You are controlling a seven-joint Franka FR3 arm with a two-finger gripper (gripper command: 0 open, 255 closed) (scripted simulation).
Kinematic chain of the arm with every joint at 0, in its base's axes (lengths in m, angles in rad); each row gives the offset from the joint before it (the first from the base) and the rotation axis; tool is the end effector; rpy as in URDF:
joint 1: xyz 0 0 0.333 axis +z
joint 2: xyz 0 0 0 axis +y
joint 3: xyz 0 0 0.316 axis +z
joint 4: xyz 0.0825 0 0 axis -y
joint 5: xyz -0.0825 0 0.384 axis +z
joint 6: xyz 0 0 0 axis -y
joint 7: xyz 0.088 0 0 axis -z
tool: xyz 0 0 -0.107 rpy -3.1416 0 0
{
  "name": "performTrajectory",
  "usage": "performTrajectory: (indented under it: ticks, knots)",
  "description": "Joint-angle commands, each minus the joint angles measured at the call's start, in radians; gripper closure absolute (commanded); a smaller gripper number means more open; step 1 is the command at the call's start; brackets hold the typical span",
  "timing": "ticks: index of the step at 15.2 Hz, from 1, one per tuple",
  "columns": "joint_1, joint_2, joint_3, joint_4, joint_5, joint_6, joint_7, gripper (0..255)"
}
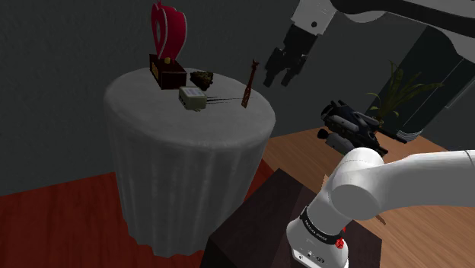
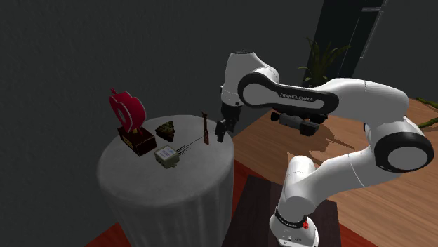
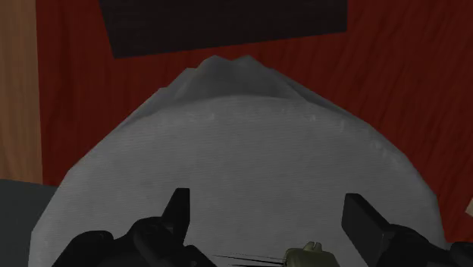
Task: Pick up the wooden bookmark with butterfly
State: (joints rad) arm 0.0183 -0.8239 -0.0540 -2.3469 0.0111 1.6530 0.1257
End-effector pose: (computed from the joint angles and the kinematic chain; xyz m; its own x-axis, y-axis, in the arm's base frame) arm 0.3049 -0.0156 0.6139 0.9813 -0.1493 0.1214 -0.1420 -0.9876 -0.0664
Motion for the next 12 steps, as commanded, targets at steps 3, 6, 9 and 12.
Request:
performTrajectory:
  ticks: [3, 6, 9, 12]
  knots:
    - [-0.049, 0.105, 0.049, 0.082, -0.006, -0.002, 0.139, 0]
    - [-0.125, 0.262, 0.111, 0.221, -0.03, -0.03, 0.346, 0]
    - [-0.193, 0.417, 0.157, 0.375, -0.068, -0.084, 0.55, 0]
    - [-0.249, 0.569, 0.184, 0.542, -0.113, -0.163, 0.749, 0]
